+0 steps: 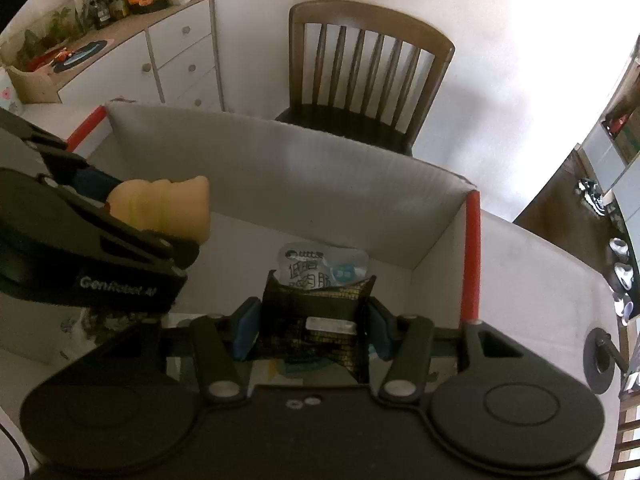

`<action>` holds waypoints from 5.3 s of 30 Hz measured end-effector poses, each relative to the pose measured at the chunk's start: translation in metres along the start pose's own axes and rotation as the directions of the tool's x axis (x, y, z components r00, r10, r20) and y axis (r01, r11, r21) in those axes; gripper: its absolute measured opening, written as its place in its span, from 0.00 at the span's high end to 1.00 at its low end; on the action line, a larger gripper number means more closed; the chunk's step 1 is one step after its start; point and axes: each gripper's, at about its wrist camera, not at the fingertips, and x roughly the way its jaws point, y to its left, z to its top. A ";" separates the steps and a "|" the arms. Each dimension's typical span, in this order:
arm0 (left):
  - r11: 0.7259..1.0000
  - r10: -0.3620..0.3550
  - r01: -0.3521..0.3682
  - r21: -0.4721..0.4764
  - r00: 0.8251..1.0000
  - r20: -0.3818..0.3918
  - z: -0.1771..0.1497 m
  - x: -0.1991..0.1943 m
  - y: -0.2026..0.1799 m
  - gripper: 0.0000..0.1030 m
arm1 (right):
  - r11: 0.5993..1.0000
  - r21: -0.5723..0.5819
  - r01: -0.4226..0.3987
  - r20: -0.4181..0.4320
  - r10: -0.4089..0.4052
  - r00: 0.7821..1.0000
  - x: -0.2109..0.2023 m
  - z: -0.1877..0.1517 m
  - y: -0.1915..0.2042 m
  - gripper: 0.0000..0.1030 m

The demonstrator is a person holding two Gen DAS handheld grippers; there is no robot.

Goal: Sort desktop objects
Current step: 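Lower both tools into the red box and open both grippers to drop the items, then withdraw both open tools up and out of the red box, then reach the left tool to the silver snack bag while the right reaches the blue bar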

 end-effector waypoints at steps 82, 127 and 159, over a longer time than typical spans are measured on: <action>0.994 -0.109 0.112 0.009 0.938 0.328 -0.141 -0.223 -0.024 0.18 | 0.991 0.087 -0.101 0.225 0.079 0.971 -0.205 -0.084 0.004 0.15; 0.968 -0.250 0.229 0.101 0.910 0.331 -0.317 -0.226 -0.072 0.00 | 0.972 0.233 -0.023 0.245 -0.036 0.969 -0.230 -0.220 0.031 0.07; 0.965 -0.254 0.262 -0.004 0.939 0.233 -0.329 -0.127 -0.091 0.00 | 0.992 0.091 -0.088 0.122 0.076 0.990 -0.097 -0.207 0.014 0.07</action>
